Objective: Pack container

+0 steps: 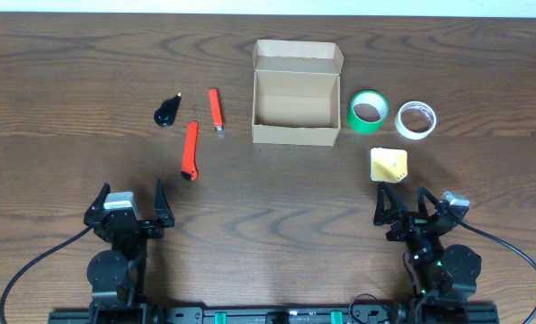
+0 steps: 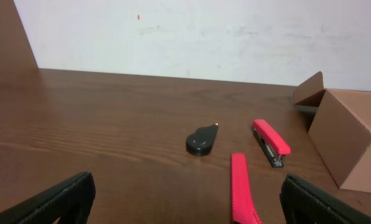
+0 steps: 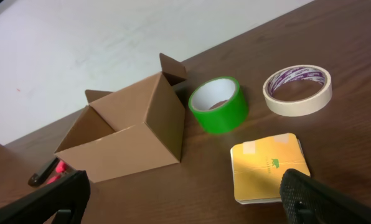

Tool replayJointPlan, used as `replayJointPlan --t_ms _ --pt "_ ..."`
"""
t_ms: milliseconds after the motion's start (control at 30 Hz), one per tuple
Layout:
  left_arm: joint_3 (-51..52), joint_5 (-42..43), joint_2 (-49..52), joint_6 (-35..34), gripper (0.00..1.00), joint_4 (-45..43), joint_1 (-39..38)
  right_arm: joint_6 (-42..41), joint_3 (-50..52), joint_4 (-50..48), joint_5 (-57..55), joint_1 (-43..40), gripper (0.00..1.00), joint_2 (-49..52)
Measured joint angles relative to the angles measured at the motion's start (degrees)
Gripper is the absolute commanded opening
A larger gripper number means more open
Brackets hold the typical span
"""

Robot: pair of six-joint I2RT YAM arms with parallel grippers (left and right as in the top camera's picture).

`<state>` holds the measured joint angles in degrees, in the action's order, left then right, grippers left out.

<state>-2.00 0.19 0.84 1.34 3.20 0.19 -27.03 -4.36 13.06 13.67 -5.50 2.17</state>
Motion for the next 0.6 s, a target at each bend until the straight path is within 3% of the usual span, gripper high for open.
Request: replayJointPlan --t_ms 600 --pt "0.0 0.0 0.0 0.0 0.96 0.0 0.0 0.0 0.0 -0.3 0.0 0.0 0.99 0.0"
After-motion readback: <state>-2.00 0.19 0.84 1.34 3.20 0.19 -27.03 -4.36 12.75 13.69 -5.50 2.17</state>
